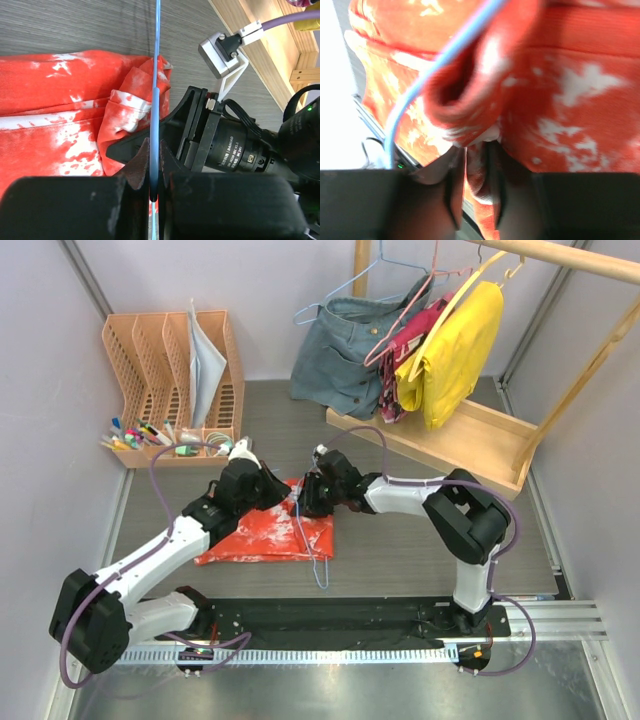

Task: Place the trousers on the hanger
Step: Place trousers on hanger

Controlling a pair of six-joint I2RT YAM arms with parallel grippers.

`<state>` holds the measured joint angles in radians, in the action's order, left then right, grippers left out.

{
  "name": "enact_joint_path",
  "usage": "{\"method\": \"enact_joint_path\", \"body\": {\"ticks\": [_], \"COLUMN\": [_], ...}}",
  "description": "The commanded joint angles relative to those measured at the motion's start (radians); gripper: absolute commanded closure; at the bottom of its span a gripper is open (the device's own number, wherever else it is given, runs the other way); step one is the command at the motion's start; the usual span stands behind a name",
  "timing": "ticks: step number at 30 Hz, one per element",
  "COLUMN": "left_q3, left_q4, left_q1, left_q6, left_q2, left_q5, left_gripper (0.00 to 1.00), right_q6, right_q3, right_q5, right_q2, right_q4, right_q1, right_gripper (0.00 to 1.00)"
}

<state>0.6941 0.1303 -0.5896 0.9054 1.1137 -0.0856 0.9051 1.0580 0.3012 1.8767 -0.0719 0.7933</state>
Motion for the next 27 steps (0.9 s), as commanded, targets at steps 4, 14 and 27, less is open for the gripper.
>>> {"method": "enact_joint_path", "body": {"ticks": [4,14,27], "left_q3": [0.051,0.062,0.104], "left_q4": [0.014,0.023,0.028], "left_q1": [-0.007,-0.007,-0.009], "left_q6": [-0.005,-0.011,-0.026], "left_q2": [-0.006,0.0,0.037], "left_q5": [-0.028,-0.023,-0.029], "left_gripper": [1.0,1.0,1.0], "right_q6": [-0.29,-0.388,-0.363], "right_q3": [0.034,-0.001,-0.039], "right_q5": [0.012,0.156,0.133], "right_q2": [-0.189,-0.298,-0.051], "right_q4": [0.256,0.302,0.156], "right_q1": [-0.029,-0.141,-0.014], "right_gripper": [0.5,0.76,0.71]}}
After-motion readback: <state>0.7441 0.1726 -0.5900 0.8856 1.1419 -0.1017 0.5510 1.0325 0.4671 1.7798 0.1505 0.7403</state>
